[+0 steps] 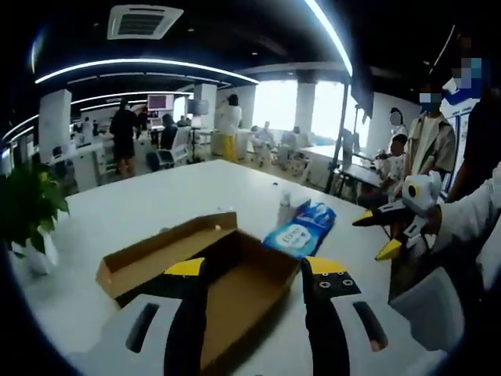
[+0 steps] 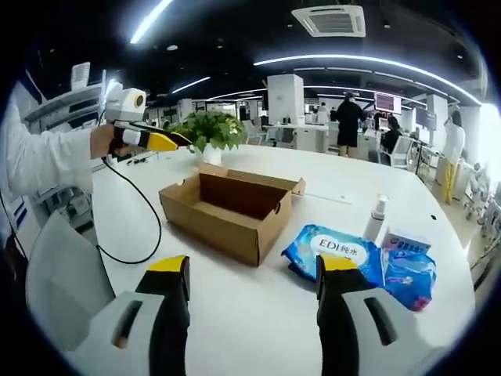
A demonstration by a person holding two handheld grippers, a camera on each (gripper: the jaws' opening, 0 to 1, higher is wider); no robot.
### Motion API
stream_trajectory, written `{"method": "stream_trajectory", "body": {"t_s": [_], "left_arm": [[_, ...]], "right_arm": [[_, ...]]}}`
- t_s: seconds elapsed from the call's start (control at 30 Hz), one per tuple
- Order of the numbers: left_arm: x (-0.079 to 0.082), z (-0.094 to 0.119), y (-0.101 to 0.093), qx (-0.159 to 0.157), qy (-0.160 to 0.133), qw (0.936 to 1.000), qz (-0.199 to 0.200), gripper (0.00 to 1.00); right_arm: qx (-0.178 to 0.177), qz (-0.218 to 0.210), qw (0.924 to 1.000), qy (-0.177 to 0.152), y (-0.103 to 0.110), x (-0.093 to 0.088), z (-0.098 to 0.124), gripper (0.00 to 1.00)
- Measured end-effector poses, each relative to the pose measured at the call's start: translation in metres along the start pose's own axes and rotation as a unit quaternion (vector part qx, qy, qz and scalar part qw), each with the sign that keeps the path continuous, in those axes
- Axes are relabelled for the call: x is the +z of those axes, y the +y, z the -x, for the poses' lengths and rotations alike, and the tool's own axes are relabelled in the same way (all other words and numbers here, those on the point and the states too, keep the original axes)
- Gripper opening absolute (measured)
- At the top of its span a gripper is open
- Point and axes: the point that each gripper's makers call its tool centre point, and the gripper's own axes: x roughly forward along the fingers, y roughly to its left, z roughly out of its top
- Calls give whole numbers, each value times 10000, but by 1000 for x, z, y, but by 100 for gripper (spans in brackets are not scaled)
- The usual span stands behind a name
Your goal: Operate the shoe box by opening the lid, removing the specified soft item, and placing it in the target area until the item is outside and the box remains undamaged.
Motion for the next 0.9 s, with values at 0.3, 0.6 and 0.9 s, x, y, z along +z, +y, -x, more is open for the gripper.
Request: {"method": "stream_trajectory", "body": {"t_s": [0.3,0.6,0.9], "left_arm": [[-28,25,19,379,48,9988,305,49],[-46,41,34,741,98,9961,476,49],[-67,55,58,1407,185,9868,781,48]], "right_arm": [[182,70,9998,19,5,6,-16,62],[359,145,9992,11,10,14,-31,62],[420,185,9989,17,10,18,-37,61]]}}
